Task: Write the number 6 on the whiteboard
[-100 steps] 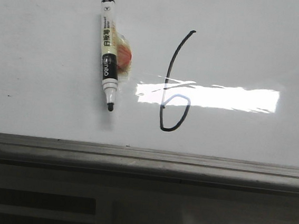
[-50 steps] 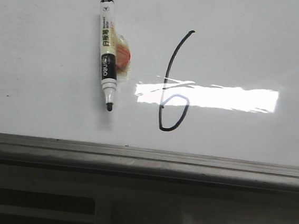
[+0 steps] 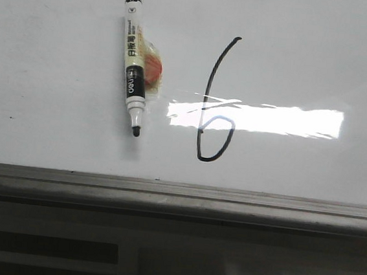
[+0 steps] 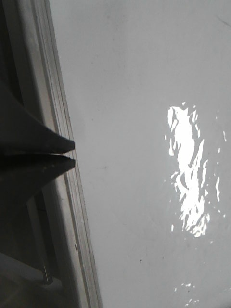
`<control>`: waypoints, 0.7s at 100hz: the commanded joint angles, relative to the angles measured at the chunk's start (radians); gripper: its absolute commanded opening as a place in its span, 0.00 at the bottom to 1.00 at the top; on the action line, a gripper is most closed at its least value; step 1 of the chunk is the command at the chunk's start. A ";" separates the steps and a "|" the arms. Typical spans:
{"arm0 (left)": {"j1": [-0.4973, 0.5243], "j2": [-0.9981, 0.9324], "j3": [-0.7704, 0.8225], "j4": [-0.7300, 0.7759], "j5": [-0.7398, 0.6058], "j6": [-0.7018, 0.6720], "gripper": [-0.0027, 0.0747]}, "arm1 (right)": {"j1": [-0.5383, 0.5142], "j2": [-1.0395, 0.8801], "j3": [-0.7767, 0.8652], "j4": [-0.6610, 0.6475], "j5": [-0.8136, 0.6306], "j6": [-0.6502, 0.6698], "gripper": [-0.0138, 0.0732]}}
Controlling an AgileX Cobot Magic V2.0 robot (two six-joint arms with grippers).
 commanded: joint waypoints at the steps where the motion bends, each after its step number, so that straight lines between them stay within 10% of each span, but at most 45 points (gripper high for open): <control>1: 0.001 -0.030 0.045 -0.012 -0.063 -0.005 0.01 | -0.004 -0.017 0.027 -0.013 0.012 0.003 0.08; 70: 0.001 -0.030 0.045 -0.016 -0.063 -0.005 0.01 | -0.004 -0.017 0.027 -0.014 -0.008 0.001 0.08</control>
